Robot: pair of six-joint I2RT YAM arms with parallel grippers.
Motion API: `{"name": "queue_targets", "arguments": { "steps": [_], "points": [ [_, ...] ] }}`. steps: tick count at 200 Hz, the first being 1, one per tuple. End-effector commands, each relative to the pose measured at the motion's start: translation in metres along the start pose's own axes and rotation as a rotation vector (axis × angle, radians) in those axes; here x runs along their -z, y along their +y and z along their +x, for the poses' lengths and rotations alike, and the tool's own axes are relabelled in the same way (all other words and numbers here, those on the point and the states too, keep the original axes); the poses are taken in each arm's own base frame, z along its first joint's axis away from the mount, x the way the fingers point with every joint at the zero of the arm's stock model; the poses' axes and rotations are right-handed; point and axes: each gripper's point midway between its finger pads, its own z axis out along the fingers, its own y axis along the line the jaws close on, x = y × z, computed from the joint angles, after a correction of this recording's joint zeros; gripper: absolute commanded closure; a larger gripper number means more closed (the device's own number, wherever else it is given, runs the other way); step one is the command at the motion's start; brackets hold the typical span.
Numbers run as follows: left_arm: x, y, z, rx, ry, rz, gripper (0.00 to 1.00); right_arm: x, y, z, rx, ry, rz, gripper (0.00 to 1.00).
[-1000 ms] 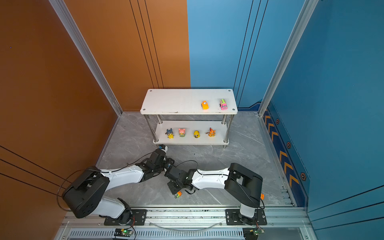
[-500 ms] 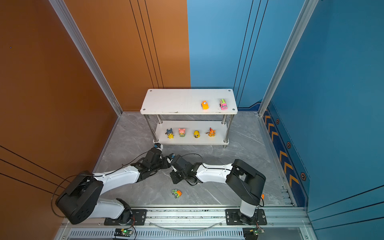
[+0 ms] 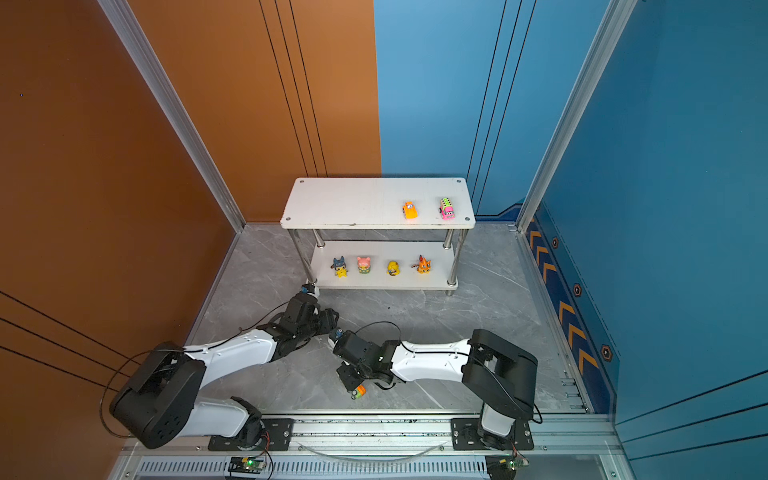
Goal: Place and organize the plastic toys onto the shelf
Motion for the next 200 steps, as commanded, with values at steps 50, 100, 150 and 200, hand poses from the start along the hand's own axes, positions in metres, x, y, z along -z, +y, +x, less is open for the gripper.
{"name": "queue_targets", "arguments": {
  "steps": [50, 100, 150, 200],
  "points": [
    [0.044, -0.031, 0.023, -0.195, -0.001, 0.096, 0.79, 0.041, -0.038, 0.028, -0.092, 0.002, 0.098, 1.00],
    [0.087, -0.071, 0.071, -0.419, 0.002, 0.190, 1.00, 0.041, -0.050, 0.031, -0.259, -0.001, -0.016, 1.00],
    [0.077, -0.067, 0.110, -0.366, 0.127, 0.201, 1.00, 0.035, -0.040, 0.030, -0.235, 0.007, -0.016, 1.00],
    [0.082, -0.051, 0.130, -0.330, 0.188, 0.162, 1.00, 0.036, -0.045, 0.030, -0.243, 0.002, 0.004, 1.00]
  ]
}}
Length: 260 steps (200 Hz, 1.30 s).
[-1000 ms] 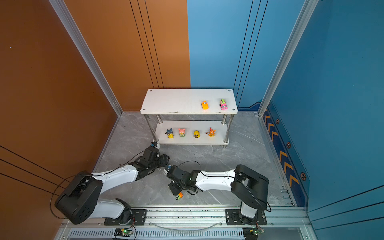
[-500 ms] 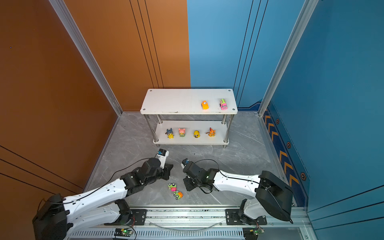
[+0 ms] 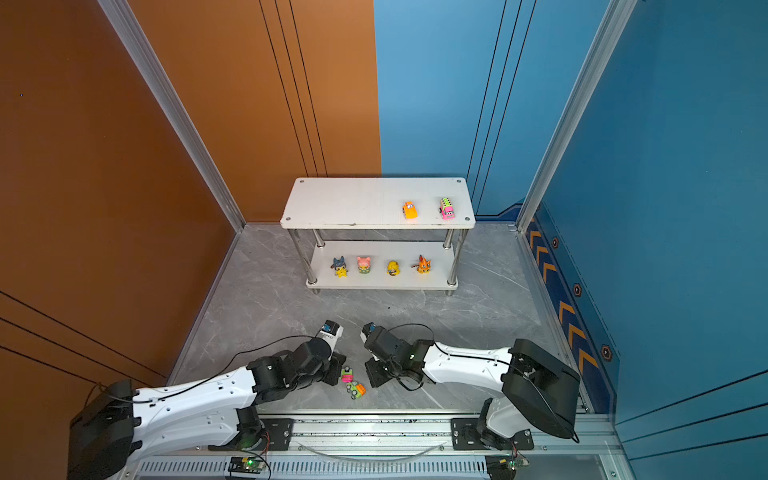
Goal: Place and organize the plastic toys onto the shelf
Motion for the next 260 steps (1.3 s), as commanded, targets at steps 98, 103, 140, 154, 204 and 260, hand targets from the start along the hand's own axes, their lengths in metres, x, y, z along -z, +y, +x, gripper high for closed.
{"name": "queue_targets", "arguments": {
  "steps": [98, 103, 140, 154, 204, 260],
  "points": [
    [0.000, -0.009, 0.028, 0.034, 0.071, 0.004, 1.00, -0.005, 0.000, 0.002, -0.007, 0.005, 0.029, 1.00],
    [-0.001, -0.009, 0.029, 0.036, 0.073, 0.006, 1.00, -0.006, 0.000, 0.003, -0.006, 0.007, 0.031, 1.00],
    [-0.012, -0.002, 0.026, 0.032, 0.072, -0.031, 1.00, -0.007, 0.000, 0.005, -0.005, 0.012, 0.033, 1.00],
    [-0.017, 0.003, 0.021, 0.054, 0.074, -0.035, 1.00, -0.007, -0.001, 0.006, -0.007, 0.013, 0.035, 1.00],
    [-0.045, 0.022, 0.004, 0.116, 0.103, -0.047, 1.00, -0.007, -0.005, 0.009, -0.014, 0.013, 0.051, 1.00],
    [-0.040, 0.027, -0.020, 0.132, 0.094, -0.056, 1.00, 0.002, -0.012, 0.009, -0.011, 0.000, 0.080, 1.00]
  ]
}}
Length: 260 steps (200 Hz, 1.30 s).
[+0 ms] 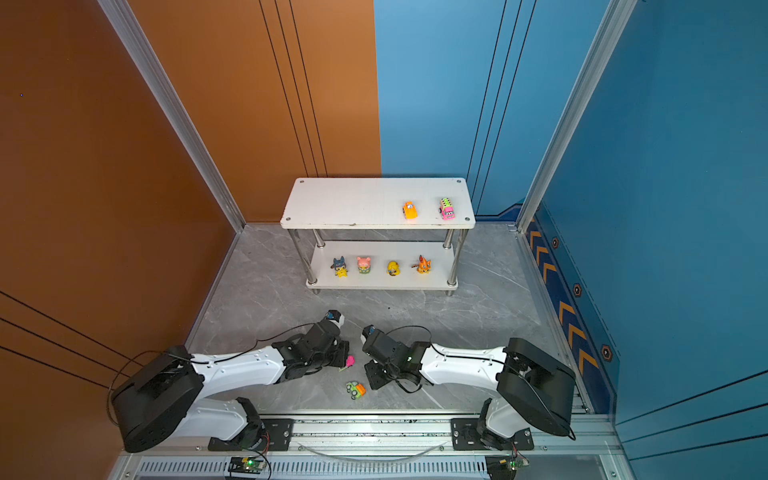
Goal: Place and organize the plastic toys onto the shelf
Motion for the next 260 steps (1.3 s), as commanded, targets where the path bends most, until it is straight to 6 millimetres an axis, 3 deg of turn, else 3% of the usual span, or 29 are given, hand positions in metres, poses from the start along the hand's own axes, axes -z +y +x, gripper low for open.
{"name": "queue_targets", "arguments": {
  "steps": [1, 17, 33, 47, 54, 66, 76, 78, 81, 83, 113, 144, 152, 208, 225, 251, 260],
  "points": [
    [0.014, -0.001, -0.004, -0.031, 0.018, -0.002, 1.00, 0.007, -0.009, 0.003, -0.009, -0.009, 0.044, 1.00],
    [0.030, 0.014, -0.003, -0.018, -0.003, -0.053, 1.00, 0.008, -0.011, 0.001, -0.004, -0.009, 0.048, 1.00],
    [0.049, 0.041, 0.005, 0.016, -0.020, -0.142, 1.00, 0.010, -0.009, -0.003, 0.006, -0.011, 0.043, 1.00],
    [0.070, 0.050, 0.001, 0.030, -0.086, -0.157, 1.00, 0.011, -0.006, -0.006, 0.017, -0.016, 0.036, 1.00],
    [0.078, 0.046, -0.001, 0.030, -0.119, -0.128, 0.88, 0.011, -0.005, -0.007, 0.019, -0.017, 0.033, 1.00],
    [0.087, 0.028, -0.002, 0.009, -0.150, -0.035, 0.57, 0.012, -0.002, -0.008, 0.026, -0.015, 0.028, 1.00],
    [0.090, 0.013, 0.003, -0.024, -0.148, 0.033, 0.37, 0.012, -0.001, -0.008, 0.030, -0.015, 0.024, 1.00],
    [0.090, 0.011, 0.004, -0.031, -0.145, 0.042, 0.28, 0.012, 0.000, -0.008, 0.030, -0.014, 0.023, 1.00],
    [0.090, 0.007, 0.007, -0.046, -0.137, 0.056, 0.06, 0.012, 0.000, -0.007, 0.031, -0.012, 0.022, 1.00],
    [0.089, 0.005, 0.008, -0.053, -0.135, 0.066, 0.00, 0.013, 0.001, -0.008, 0.032, -0.013, 0.021, 1.00],
    [0.073, -0.011, 0.028, -0.155, -0.068, 0.125, 0.00, 0.014, 0.003, -0.007, 0.041, -0.009, 0.022, 1.00],
    [0.059, 0.002, 0.032, -0.242, -0.035, 0.040, 0.13, 0.018, 0.001, -0.007, 0.042, -0.017, 0.033, 1.00],
    [0.055, 0.000, 0.029, -0.250, -0.049, 0.049, 0.20, 0.019, 0.000, -0.006, 0.041, -0.016, 0.035, 1.00],
    [0.036, -0.015, 0.032, -0.269, 0.000, 0.100, 0.16, 0.016, -0.003, -0.007, 0.032, -0.007, 0.039, 1.00],
    [0.030, -0.014, 0.034, -0.278, 0.014, 0.089, 0.26, 0.016, -0.003, -0.008, 0.031, -0.007, 0.039, 1.00],
    [0.026, -0.013, 0.027, -0.279, 0.006, 0.069, 0.53, 0.016, -0.005, -0.007, 0.026, -0.008, 0.041, 1.00],
    [0.026, -0.012, 0.024, -0.277, 0.005, 0.065, 0.57, 0.016, -0.006, -0.006, 0.023, -0.004, 0.043, 1.00]
  ]
}}
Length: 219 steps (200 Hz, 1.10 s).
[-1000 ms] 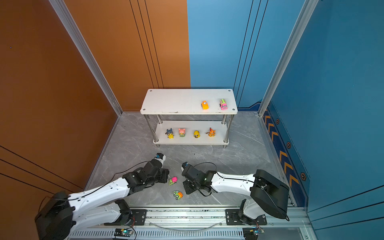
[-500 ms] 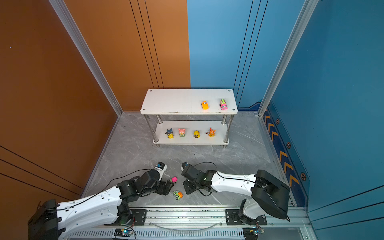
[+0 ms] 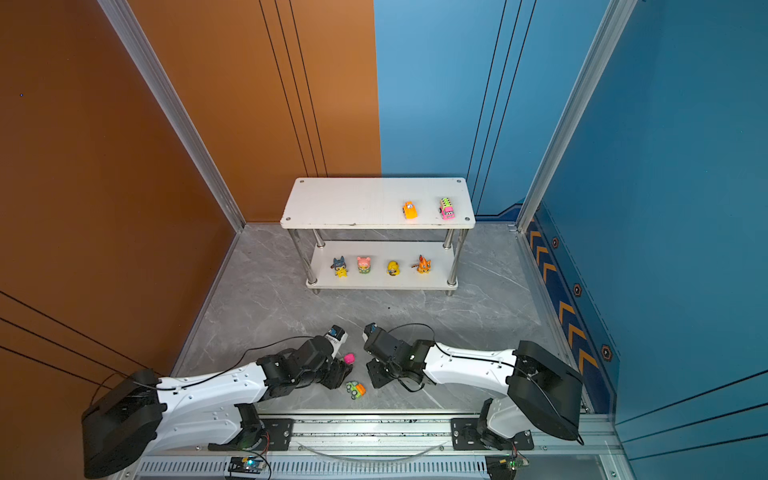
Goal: Place and organize the plastic toys onto the shelf
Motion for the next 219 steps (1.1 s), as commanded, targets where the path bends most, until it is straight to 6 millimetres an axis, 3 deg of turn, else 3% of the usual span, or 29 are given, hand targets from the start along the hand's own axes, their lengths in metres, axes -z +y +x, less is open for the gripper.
{"name": "queue_targets", "arguments": {
  "steps": [1, 21, 41, 73, 104, 118, 144, 185, 208, 219],
  "points": [
    [-0.001, -0.003, -0.015, -0.009, -0.025, 0.007, 0.58, 0.003, -0.003, -0.003, 0.014, -0.002, 0.019, 1.00],
    [-0.002, -0.002, -0.020, -0.005, -0.029, 0.004, 0.65, 0.003, -0.004, -0.002, 0.009, -0.002, 0.017, 1.00],
    [-0.003, -0.004, -0.024, -0.005, -0.034, 0.004, 0.64, 0.002, -0.004, -0.002, 0.007, -0.003, 0.017, 1.00],
    [-0.010, -0.007, -0.026, -0.025, -0.016, 0.002, 0.37, 0.001, -0.006, 0.000, 0.004, -0.002, 0.018, 1.00],
    [-0.019, -0.009, -0.031, -0.048, -0.002, -0.008, 0.35, 0.002, -0.008, 0.000, -0.005, -0.008, 0.019, 1.00],
    [-0.022, -0.013, -0.033, -0.056, 0.006, 0.000, 0.43, 0.003, -0.010, -0.001, -0.010, -0.011, 0.020, 1.00],
    [-0.025, -0.018, -0.036, -0.063, 0.008, 0.002, 0.74, 0.004, -0.012, 0.000, -0.016, -0.012, 0.020, 1.00],
    [-0.014, -0.016, -0.045, -0.053, 0.001, -0.036, 0.76, 0.004, -0.011, 0.000, -0.015, -0.013, 0.012, 1.00],
    [0.018, -0.014, -0.075, -0.035, -0.021, -0.113, 0.78, 0.005, -0.014, 0.000, -0.011, -0.019, 0.020, 1.00],
    [0.045, -0.017, -0.106, -0.034, -0.083, -0.150, 0.79, 0.007, -0.017, 0.001, -0.013, -0.024, 0.026, 1.00]
  ]
}}
